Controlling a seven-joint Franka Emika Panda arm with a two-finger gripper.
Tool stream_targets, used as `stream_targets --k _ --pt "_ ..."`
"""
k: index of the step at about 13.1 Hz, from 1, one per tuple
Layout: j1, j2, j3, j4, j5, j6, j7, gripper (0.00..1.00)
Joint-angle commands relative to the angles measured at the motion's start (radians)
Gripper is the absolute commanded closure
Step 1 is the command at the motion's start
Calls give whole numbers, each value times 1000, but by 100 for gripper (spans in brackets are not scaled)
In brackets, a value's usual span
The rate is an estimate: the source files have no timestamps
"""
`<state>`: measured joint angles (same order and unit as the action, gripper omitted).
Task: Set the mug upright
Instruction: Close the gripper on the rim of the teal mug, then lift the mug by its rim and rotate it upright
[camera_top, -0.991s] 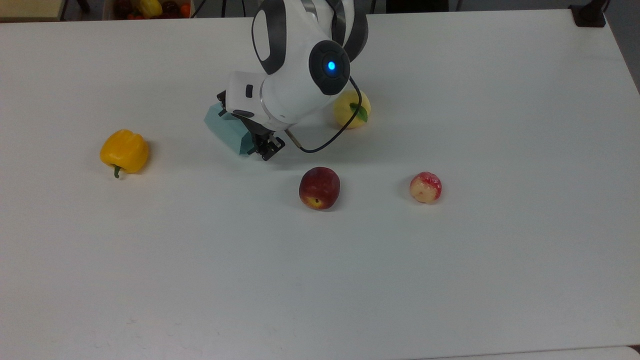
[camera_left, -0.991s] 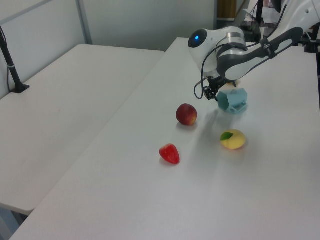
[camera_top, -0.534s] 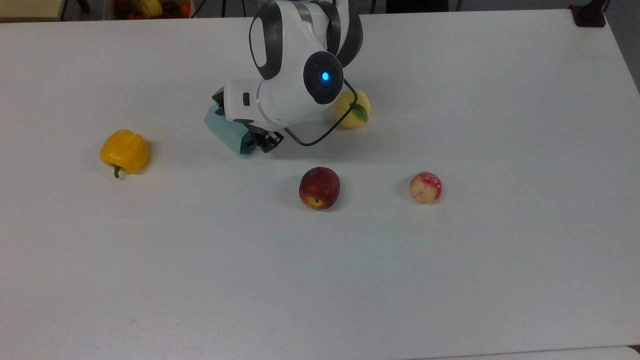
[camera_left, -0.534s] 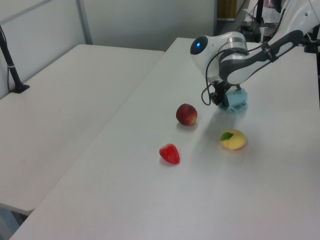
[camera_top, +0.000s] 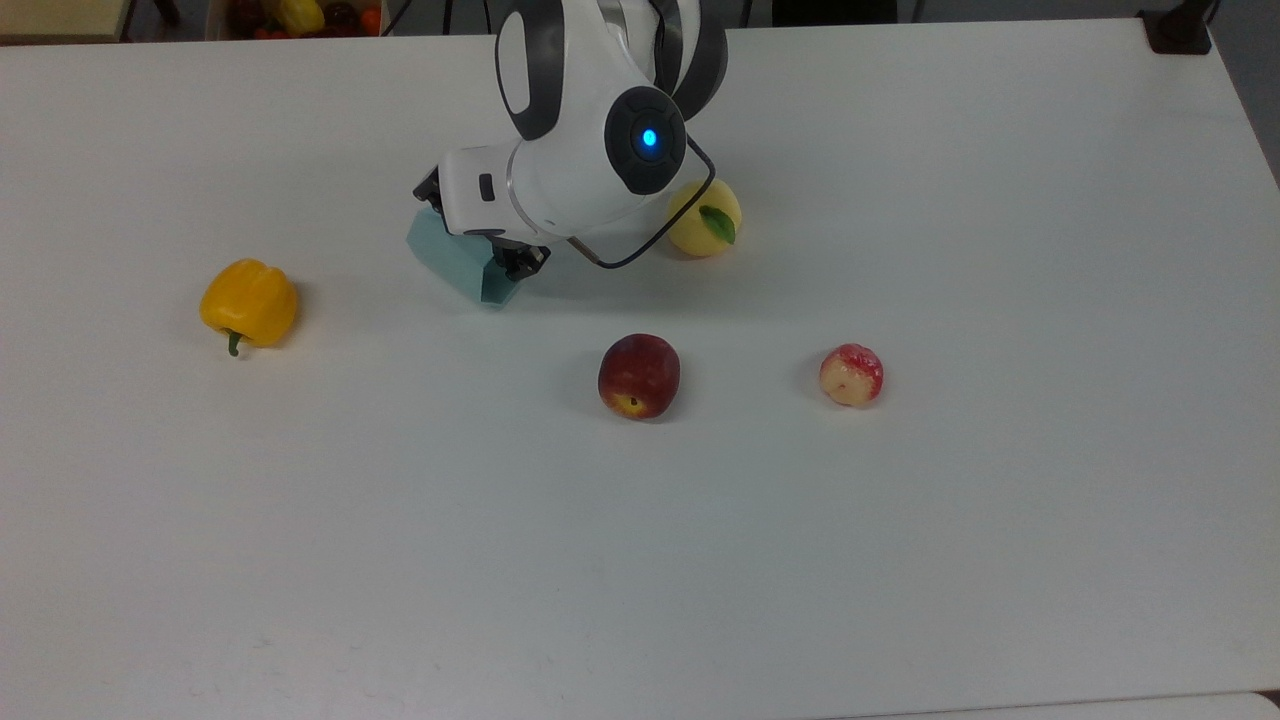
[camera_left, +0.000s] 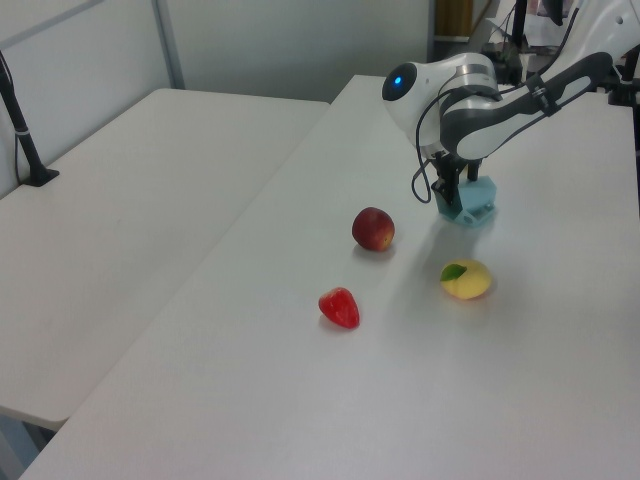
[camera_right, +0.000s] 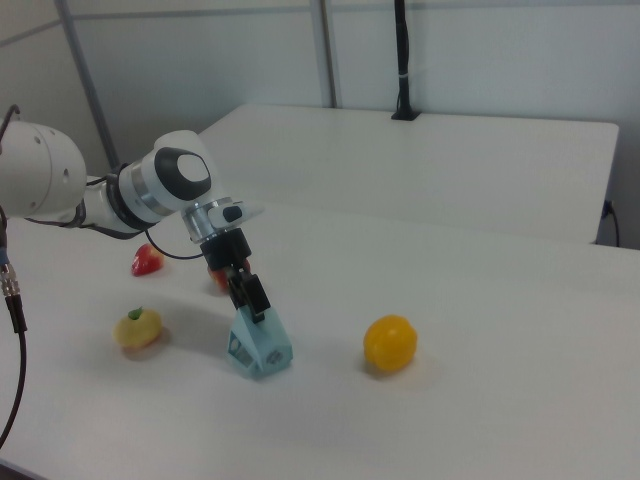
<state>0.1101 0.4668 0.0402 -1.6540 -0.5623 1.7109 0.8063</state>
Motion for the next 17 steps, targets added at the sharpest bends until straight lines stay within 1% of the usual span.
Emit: stream_targets --k 1,3,9,11,13,15,17 --pt "-6 -16 -6 -26 19 32 -76 100" --pt "-6 -20 -6 -27 44 29 -155 100" --pt "-6 -45 -6 -23 48 21 -186 100" --pt "-7 -68 -8 -20 103 19 -243 100" --pt "-10 -83 -8 -18 134 19 -277 100" --pt "-10 -89 -8 -17 142 16 -314 100" --pt "-12 -112 -9 -6 200 7 -383 100"
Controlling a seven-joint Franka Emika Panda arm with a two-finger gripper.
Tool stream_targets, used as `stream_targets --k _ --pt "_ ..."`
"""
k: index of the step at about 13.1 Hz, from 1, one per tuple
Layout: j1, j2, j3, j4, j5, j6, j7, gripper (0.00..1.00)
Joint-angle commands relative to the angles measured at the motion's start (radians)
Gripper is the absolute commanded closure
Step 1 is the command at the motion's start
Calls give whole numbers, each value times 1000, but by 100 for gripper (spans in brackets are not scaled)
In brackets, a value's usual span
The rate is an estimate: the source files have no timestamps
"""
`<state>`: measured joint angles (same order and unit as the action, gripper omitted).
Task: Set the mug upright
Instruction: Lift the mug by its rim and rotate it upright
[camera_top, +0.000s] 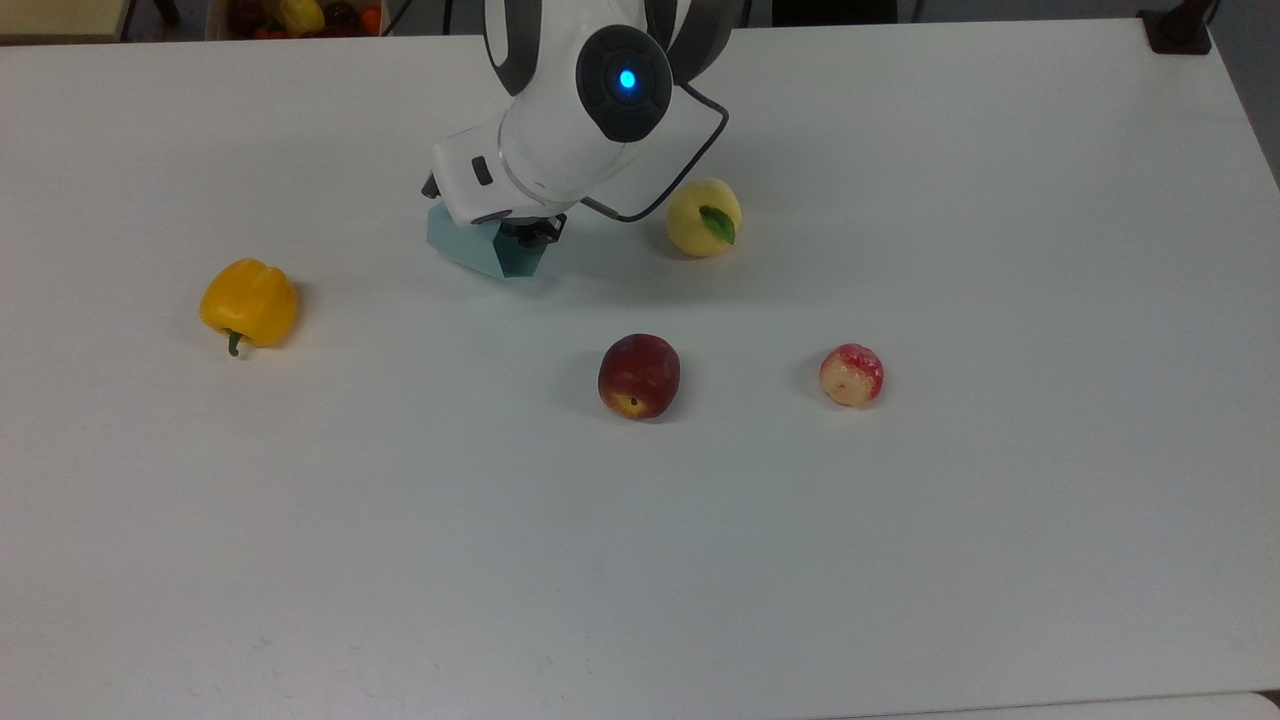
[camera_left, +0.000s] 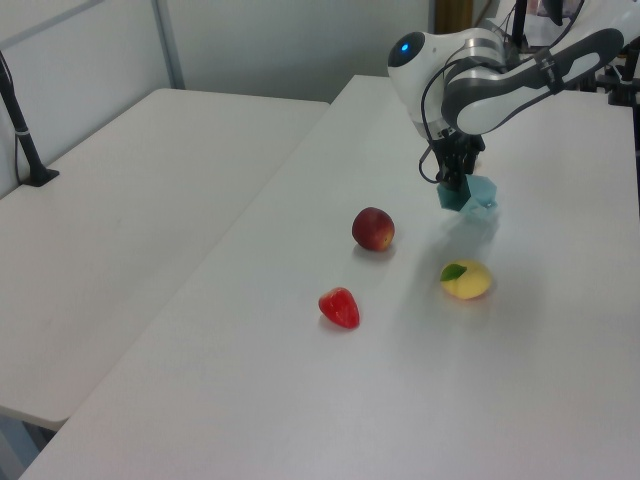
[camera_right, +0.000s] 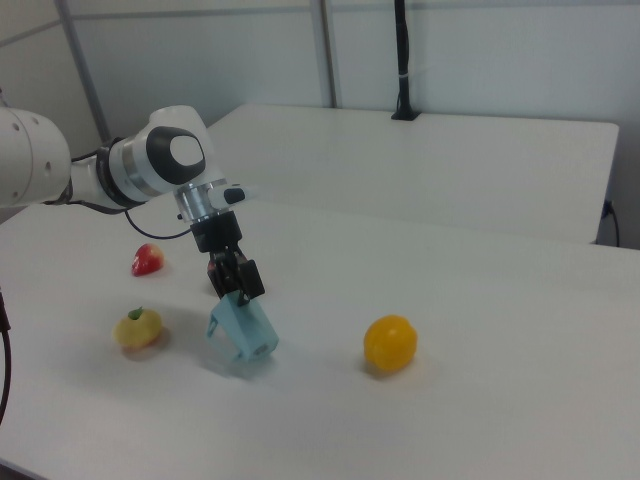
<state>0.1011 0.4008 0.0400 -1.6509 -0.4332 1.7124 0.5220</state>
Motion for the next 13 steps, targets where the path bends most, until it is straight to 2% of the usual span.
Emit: stream_targets --k 1,2,4,5,6,8,9,11,13 --pt "-4 -59 -9 -6 123 9 -168 100" --pt "-11 -60 -9 5 170 9 -215 100" --pt "-41 -91 -9 13 310 15 -359 100" --pt "-55 -105 -11 13 400 18 -467 100" --pt "-73 -111 -11 14 451 19 -550 100" --pt "-131 -120 -11 14 594 19 -812 100" --pt "-167 -119 -9 26 641 19 -929 100" --pt "-201 -109 -11 28 691 19 -1131 100" --pt "-231 -99 -9 26 712 19 -1253 100"
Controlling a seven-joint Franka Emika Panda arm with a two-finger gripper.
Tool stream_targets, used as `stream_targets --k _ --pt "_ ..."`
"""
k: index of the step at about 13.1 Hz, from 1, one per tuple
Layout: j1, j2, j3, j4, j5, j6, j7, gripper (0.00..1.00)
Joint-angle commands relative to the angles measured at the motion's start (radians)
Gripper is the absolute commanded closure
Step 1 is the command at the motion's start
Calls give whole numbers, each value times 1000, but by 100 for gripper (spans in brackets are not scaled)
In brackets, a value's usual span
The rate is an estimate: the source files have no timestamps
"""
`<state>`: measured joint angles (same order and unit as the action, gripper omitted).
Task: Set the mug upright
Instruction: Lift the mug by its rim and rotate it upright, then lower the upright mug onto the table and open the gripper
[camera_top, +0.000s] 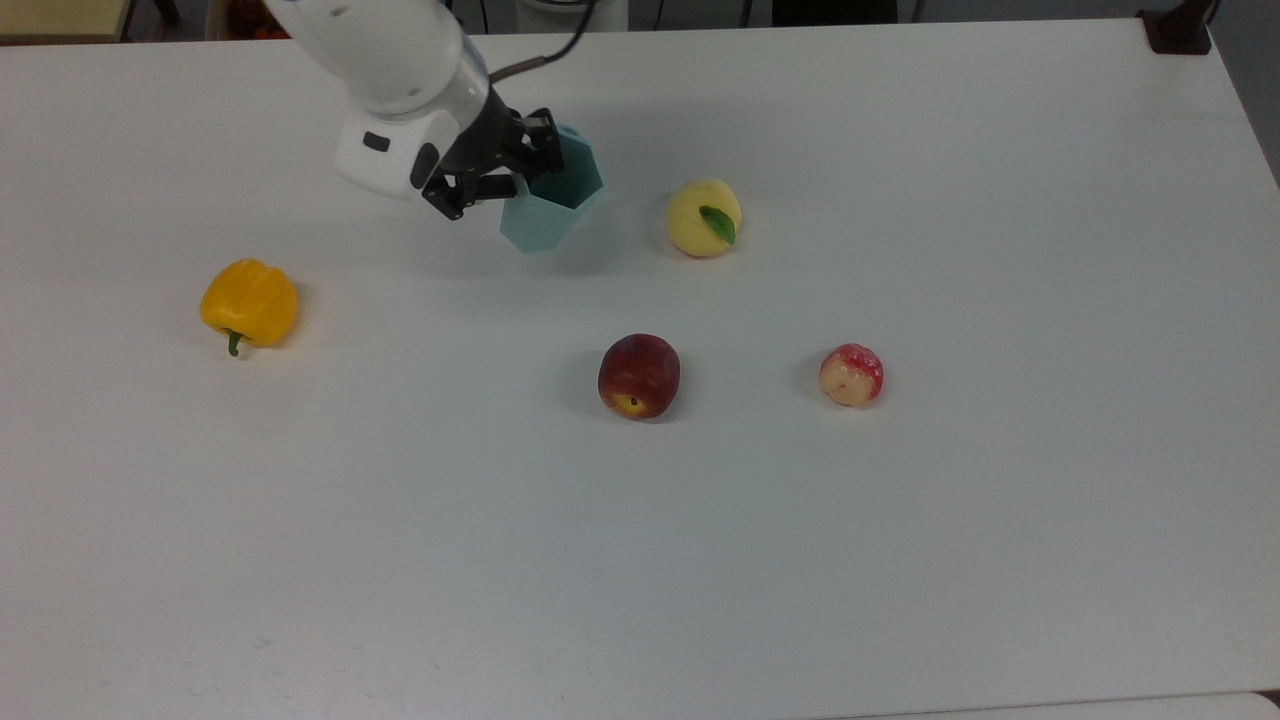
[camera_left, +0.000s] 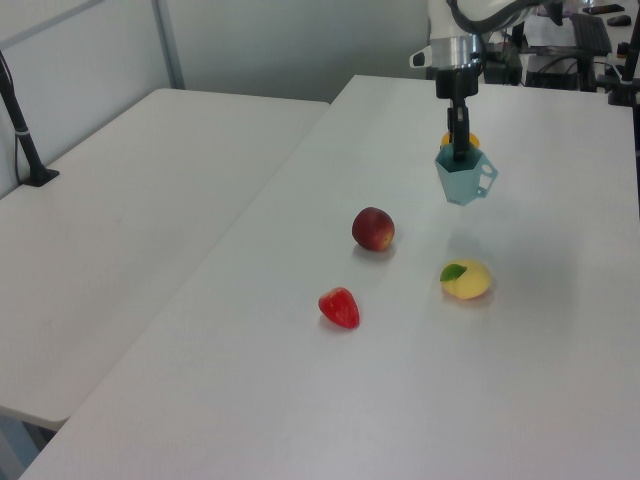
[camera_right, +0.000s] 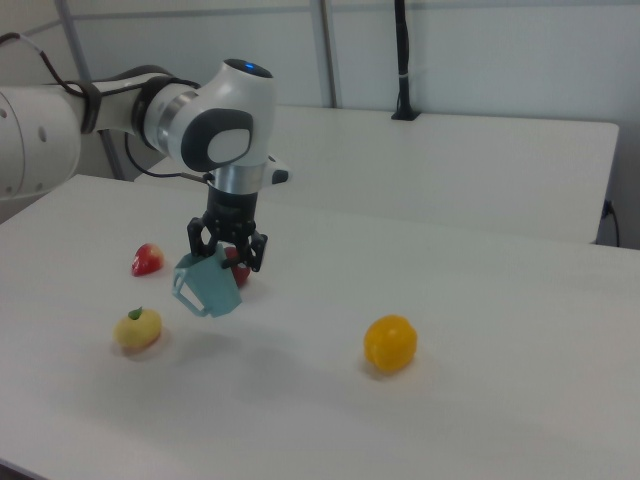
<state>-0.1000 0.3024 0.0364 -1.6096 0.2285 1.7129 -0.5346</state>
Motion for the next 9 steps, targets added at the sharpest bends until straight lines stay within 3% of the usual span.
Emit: stream_targets --k 1,6,9 --pt "-47 19 -7 -15 76 19 -252 100" --pt "-105 102 -7 -12 156 24 -329 100" --pt "-101 125 -7 -13 158 66 -455 100"
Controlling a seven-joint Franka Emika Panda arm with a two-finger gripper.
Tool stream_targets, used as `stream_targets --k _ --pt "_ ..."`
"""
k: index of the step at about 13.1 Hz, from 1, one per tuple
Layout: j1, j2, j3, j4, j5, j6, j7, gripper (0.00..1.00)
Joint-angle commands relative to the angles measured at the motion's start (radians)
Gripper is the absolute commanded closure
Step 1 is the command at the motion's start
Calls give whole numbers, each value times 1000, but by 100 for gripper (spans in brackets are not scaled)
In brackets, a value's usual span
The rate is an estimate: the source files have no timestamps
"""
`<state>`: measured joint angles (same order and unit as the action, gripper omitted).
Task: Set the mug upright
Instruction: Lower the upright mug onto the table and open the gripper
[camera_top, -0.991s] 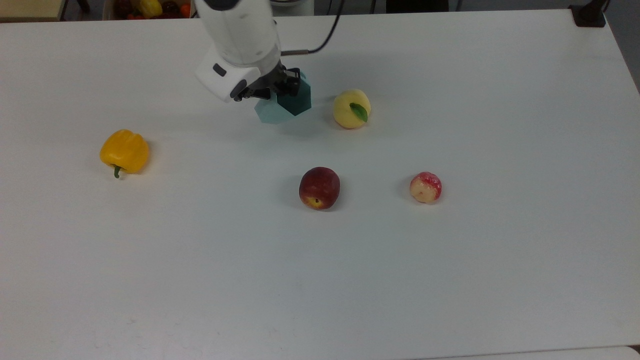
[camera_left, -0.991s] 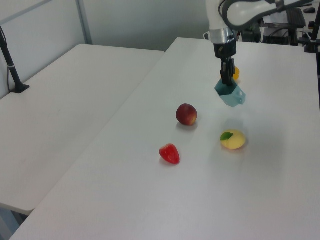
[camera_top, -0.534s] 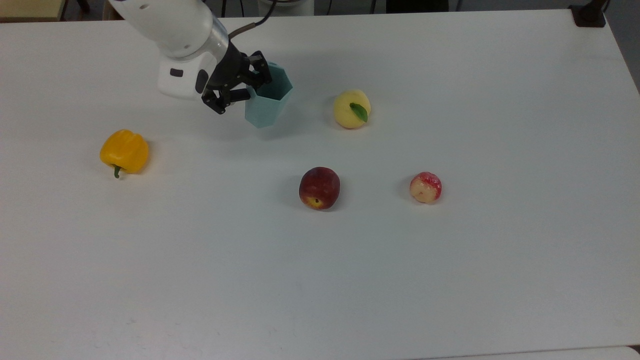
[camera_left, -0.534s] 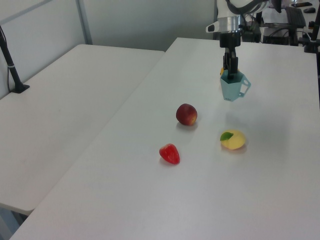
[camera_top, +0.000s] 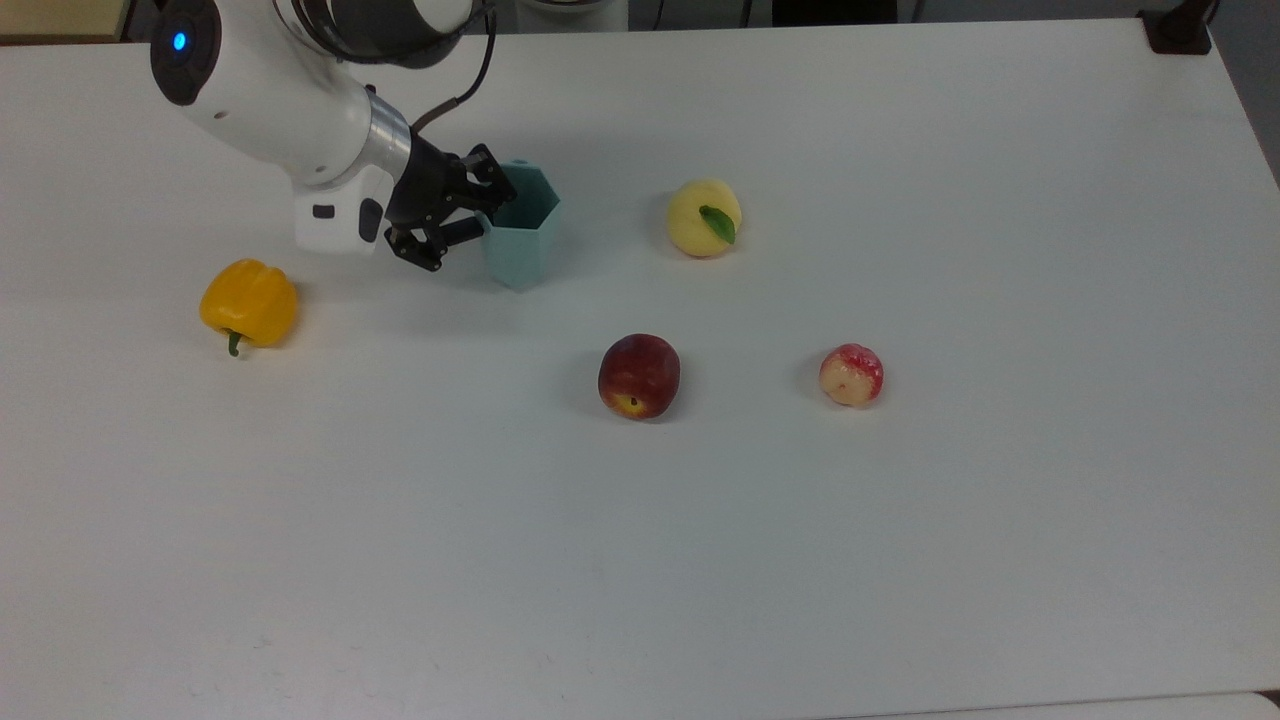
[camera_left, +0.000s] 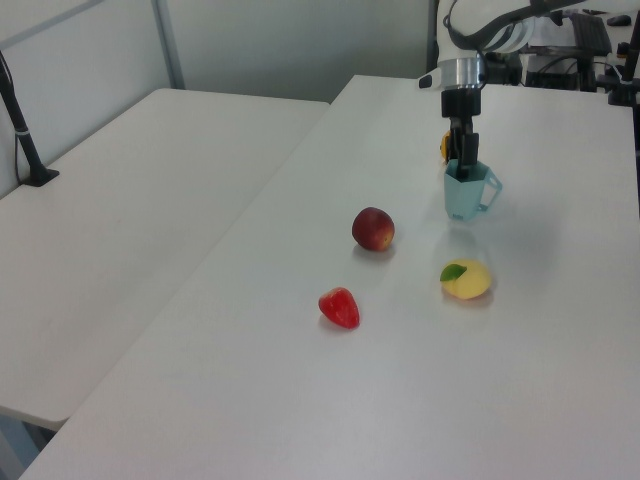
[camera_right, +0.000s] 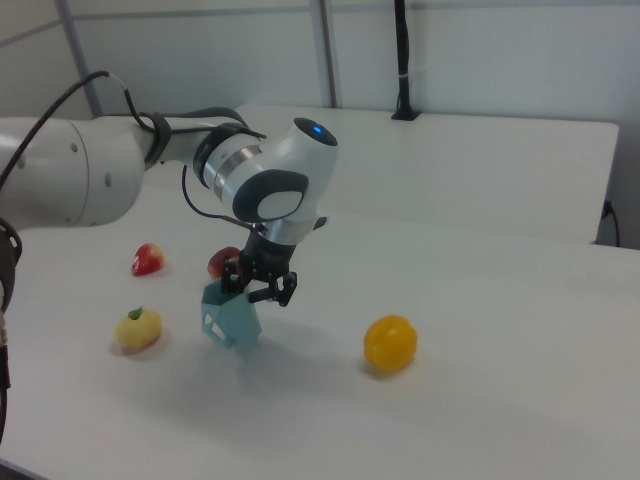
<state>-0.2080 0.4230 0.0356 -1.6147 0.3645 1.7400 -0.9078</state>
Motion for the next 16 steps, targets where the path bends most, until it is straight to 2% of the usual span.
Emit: stream_targets --k 1,4,5,6,7,10,11,12,14,16 --pt "7 17 -6 -7 24 39 -88 100" --pt "7 26 -6 -7 20 39 -109 98" --pt "7 26 -6 -7 17 39 -105 90" --pt "7 26 -6 -7 19 39 -96 59" --pt "10 25 -6 -7 8 39 -95 47" --pt "10 4 -6 13 5 29 -95 26" --pt "12 -13 -6 21 5 20 -92 15" --pt "10 -30 -6 21 5 18 -89 0" --pt "9 -81 -6 22 11 -22 -77 0" --pt "6 -136 -11 27 10 -80 -2 0"
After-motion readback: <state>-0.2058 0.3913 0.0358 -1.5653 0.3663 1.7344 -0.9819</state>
